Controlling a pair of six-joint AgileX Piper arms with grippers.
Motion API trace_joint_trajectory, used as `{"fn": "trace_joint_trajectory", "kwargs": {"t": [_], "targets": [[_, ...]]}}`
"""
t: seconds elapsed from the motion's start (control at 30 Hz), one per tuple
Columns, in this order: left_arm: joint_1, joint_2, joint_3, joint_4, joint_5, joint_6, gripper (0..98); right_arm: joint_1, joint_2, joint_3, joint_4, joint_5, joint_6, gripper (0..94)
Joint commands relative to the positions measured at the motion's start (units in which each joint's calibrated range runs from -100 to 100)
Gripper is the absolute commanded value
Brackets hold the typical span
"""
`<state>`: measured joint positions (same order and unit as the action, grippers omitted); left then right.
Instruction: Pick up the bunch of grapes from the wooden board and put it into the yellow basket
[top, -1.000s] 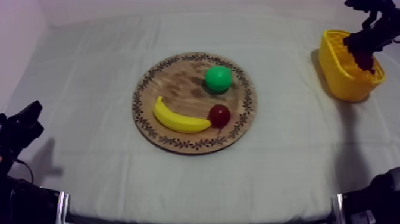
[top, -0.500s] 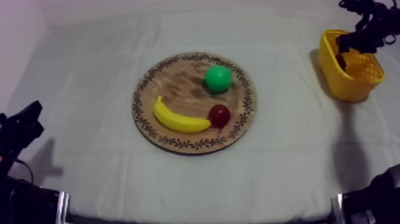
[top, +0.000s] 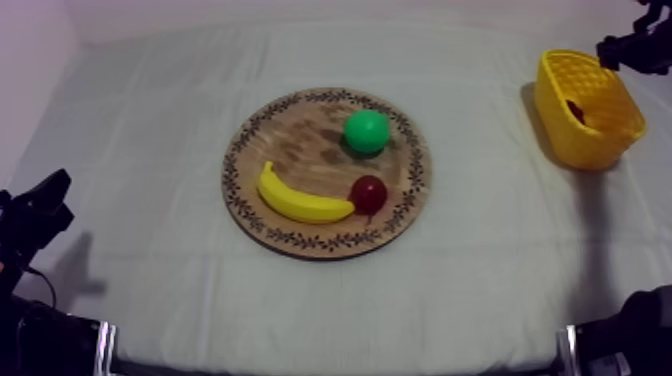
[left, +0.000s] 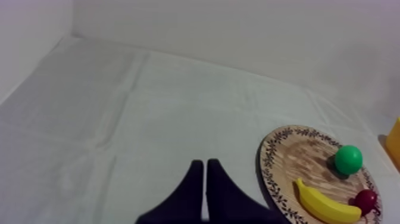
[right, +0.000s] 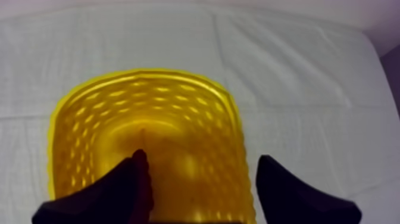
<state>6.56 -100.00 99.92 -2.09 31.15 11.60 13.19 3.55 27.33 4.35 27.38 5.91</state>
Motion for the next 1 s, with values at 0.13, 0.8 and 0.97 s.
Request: {"fn": "trace_joint_trajectory", "kwargs": {"t": [0.13,0.8,0.97], "targets": [[0.0,0.0,0.0,0.01,0.0,0.0,0.1,0.2,-15.0,10.4,-1.2,-2.0,1.7,54.5],[0.0,0.0,0.0,0.01,0.0,0.0,0.1,-1.6,-52.4,44.9,-2.0,-6.5,3.0,48.1],[0.0,0.0,0.0,0.01,0.0,0.0,0.1,-2.1,-61.8,52.6,-3.7,-6.6,4.6,47.1]]}}
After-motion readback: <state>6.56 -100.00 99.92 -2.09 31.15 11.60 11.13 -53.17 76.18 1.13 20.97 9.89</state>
